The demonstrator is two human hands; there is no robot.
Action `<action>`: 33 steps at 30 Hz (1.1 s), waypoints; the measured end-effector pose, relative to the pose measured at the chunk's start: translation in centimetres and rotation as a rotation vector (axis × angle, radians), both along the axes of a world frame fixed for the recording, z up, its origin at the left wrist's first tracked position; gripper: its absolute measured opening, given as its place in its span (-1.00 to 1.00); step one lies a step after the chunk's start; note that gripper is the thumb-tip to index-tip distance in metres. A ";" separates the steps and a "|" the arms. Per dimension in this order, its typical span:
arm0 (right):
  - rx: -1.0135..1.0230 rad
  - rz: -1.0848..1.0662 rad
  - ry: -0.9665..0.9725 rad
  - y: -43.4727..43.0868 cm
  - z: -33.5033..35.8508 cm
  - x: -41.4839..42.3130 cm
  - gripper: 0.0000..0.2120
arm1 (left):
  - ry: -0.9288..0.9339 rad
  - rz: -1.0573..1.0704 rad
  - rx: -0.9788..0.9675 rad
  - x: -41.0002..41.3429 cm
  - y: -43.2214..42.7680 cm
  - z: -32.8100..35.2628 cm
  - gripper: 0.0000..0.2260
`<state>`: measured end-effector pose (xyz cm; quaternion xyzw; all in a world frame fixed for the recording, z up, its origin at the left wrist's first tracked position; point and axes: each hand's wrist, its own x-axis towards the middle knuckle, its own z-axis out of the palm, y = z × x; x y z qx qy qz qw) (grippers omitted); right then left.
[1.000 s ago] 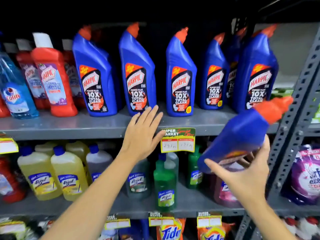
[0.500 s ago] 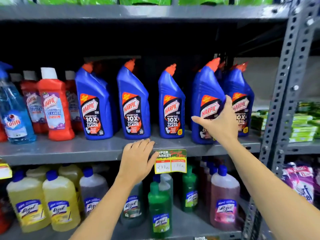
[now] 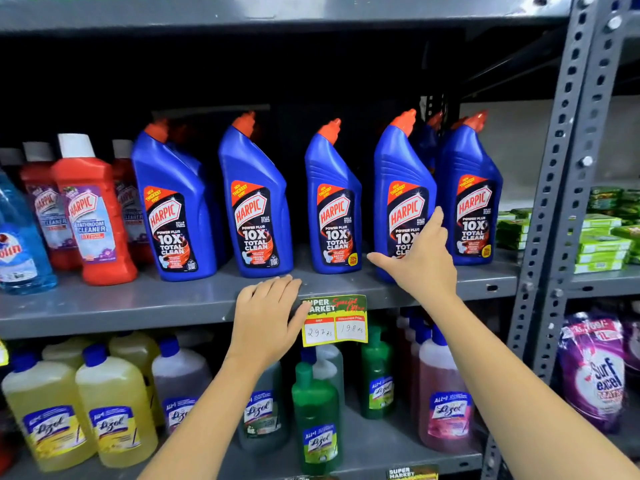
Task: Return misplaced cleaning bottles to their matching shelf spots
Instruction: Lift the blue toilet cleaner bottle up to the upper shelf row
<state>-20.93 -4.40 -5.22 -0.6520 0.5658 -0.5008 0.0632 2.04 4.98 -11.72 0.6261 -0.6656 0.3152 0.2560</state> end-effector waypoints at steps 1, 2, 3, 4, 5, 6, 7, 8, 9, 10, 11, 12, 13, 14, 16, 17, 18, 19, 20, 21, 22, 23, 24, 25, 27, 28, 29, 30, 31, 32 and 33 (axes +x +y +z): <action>0.007 0.005 -0.013 -0.2 0.0 0.1 0.24 | 0.002 0.000 -0.010 0.0 -0.1 -0.1 -0.56; 0.008 0.014 -0.030 -0.5 0.0 0.1 0.20 | 0.006 0.001 -0.019 0.0 -0.1 -0.2 -0.57; 0.009 0.026 -0.044 -0.8 0.0 0.2 0.18 | 0.012 0.000 -0.026 0.0 -0.2 -0.3 -0.57; 0.011 0.037 -0.052 -1.2 0.1 0.3 0.18 | 0.018 -0.002 -0.030 0.0 -0.3 -0.3 -0.58; 0.016 0.046 -0.058 -1.5 0.1 0.3 0.18 | 0.020 -0.004 -0.035 0.0 -0.4 -0.3 -0.58; 0.019 0.053 -0.063 -1.9 0.1 0.4 0.18 | 0.019 -0.003 -0.040 0.0 -0.4 -0.3 -0.58; 0.019 0.060 -0.068 -2.2 0.1 0.5 0.17 | 0.019 -0.002 -0.045 0.0 -0.4 -0.4 -0.59; 0.016 0.066 -0.071 -2.5 0.1 0.6 0.17 | 0.018 -0.002 -0.046 0.1 -0.5 -0.4 -0.59; 0.016 0.069 -0.073 -2.8 0.1 0.7 0.16 | 0.018 -0.002 -0.046 0.1 -0.5 -0.4 -0.59; 0.020 0.072 -0.079 -3.1 0.1 0.7 0.16 | 0.018 -0.004 -0.044 0.1 -0.5 -0.4 -0.58; 0.029 0.077 -0.090 -3.4 0.2 0.8 0.16 | 0.019 -0.005 -0.040 0.1 -0.5 -0.4 -0.58; 0.038 0.083 -0.102 -3.6 0.2 0.8 0.16 | 0.020 -0.005 -0.037 0.1 -0.4 -0.4 -0.58; 0.047 0.087 -0.108 -3.8 0.3 0.8 0.16 | 0.022 -0.004 -0.035 0.1 -0.4 -0.4 -0.58; 0.054 0.088 -0.108 -4.0 0.3 0.8 0.16 | 0.025 -0.002 -0.032 0.1 -0.4 -0.4 -0.58; 0.065 0.092 -0.105 -4.3 0.3 0.8 0.17 | 0.034 0.001 -0.023 0.1 -0.3 -0.4 -0.58; 0.072 0.101 -0.103 -4.4 0.3 0.6 0.18 | 0.038 0.003 -0.019 0.0 -0.2 -0.4 -0.57; 0.083 0.118 -0.098 -4.6 0.4 0.4 0.19 | 0.042 0.004 -0.016 0.0 -0.2 -0.4 -0.57; 0.099 0.141 -0.094 -4.8 0.5 0.2 0.21 | 0.046 0.004 -0.011 -0.1 -0.1 -0.3 -0.56; 0.116 0.165 -0.093 -5.0 0.6 -0.1 0.22 | 0.051 0.004 -0.003 -0.1 0.0 -0.3 -0.56; 0.128 0.185 -0.097 -5.1 0.7 -0.4 0.22 | 0.054 0.005 0.006 -0.1 0.0 -0.2 -0.55; 0.133 0.195 -0.102 -5.2 0.7 -0.6 0.22 | 0.058 0.007 0.014 -0.1 0.0 -0.2 -0.55; 0.132 0.196 -0.106 -5.3 0.6 -0.7 0.22 | 0.061 0.009 0.019 -0.2 0.1 -0.2 -0.54; 0.126 0.192 -0.108 -5.2 0.5 -0.7 0.21 | 0.063 0.012 0.022 -0.2 0.1 -0.2 -0.54; 0.116 0.186 -0.110 -5.2 0.4 -0.6 0.19 | 0.063 0.015 0.024 -0.2 0.1 -0.2 -0.54; 0.098 0.179 -0.111 -5.2 0.2 -0.5 0.18 | 0.065 0.017 0.017 -0.2 0.1 -0.2 -0.54; 0.095 0.182 -0.112 -5.3 0.1 -0.4 0.18 | 0.065 0.019 0.014 -0.3 0.1 -0.2 -0.55; 0.094 0.184 -0.112 -5.3 0.1 -0.5 0.19 | 0.063 0.019 0.011 -0.3 0.1 -0.2 -0.55; 0.094 0.184 -0.108 -5.4 0.2 -0.5 0.20 | 0.062 0.019 0.007 -0.3 0.0 -0.2 -0.55; 0.098 0.183 -0.104 -5.4 0.2 -0.5 0.21 | 0.057 0.019 0.004 -0.3 0.0 -0.3 -0.55; 0.101 0.183 -0.102 -5.4 0.2 -0.6 0.22 | 0.053 0.019 0.004 -0.3 0.0 -0.3 -0.55; 0.102 0.186 -0.101 -5.4 0.2 -0.7 0.23 | 0.052 0.019 0.006 -0.3 0.0 -0.3 -0.55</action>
